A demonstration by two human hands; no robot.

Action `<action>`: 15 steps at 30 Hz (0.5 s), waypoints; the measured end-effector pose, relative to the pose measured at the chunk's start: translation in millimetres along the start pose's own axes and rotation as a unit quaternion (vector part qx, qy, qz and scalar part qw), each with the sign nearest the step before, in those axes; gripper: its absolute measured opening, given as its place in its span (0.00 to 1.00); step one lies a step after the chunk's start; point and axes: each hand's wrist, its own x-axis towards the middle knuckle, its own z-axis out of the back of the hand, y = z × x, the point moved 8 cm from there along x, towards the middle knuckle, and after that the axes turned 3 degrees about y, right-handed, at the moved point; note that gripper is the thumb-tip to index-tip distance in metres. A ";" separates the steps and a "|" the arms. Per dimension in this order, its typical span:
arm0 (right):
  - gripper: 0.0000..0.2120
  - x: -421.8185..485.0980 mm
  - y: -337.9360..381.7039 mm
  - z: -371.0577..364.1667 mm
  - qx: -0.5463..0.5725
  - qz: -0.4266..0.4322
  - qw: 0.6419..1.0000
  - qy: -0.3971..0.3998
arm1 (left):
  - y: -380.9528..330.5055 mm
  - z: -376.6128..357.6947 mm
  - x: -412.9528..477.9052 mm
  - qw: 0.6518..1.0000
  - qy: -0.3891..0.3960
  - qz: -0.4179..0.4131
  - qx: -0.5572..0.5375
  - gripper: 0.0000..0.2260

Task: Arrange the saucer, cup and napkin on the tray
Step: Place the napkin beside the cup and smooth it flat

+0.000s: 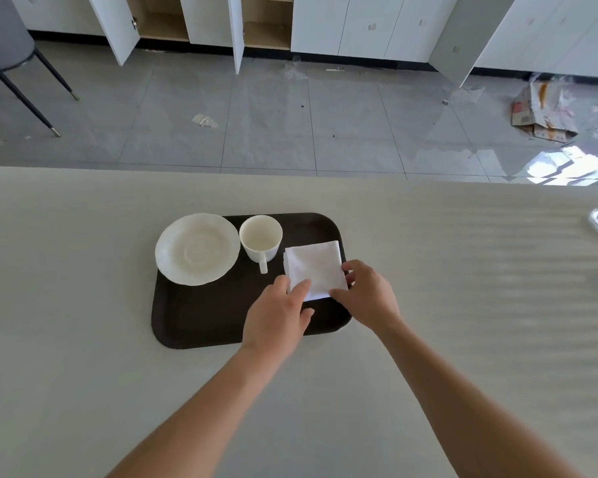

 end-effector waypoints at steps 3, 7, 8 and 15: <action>0.21 1.3 -0.1 0.5 -0.020 0.031 0.999 -0.006 | 5.2 -8.8 5.8 1.000 0.012 -0.003 0.013 0.18; 0.21 1.8 -0.1 -0.5 -0.038 0.063 0.997 -0.024 | 11.0 -11.9 8.6 1.000 -0.006 -0.003 0.004 0.11; 0.21 1.4 0.4 -0.9 -0.043 0.070 0.996 -0.029 | 11.4 -11.2 10.4 1.000 -0.015 -0.003 0.002 0.10; 0.19 6.9 3.7 -0.6 -0.035 0.078 0.995 -0.053 | 11.0 -5.3 18.4 0.996 -0.073 0.030 -0.038 0.06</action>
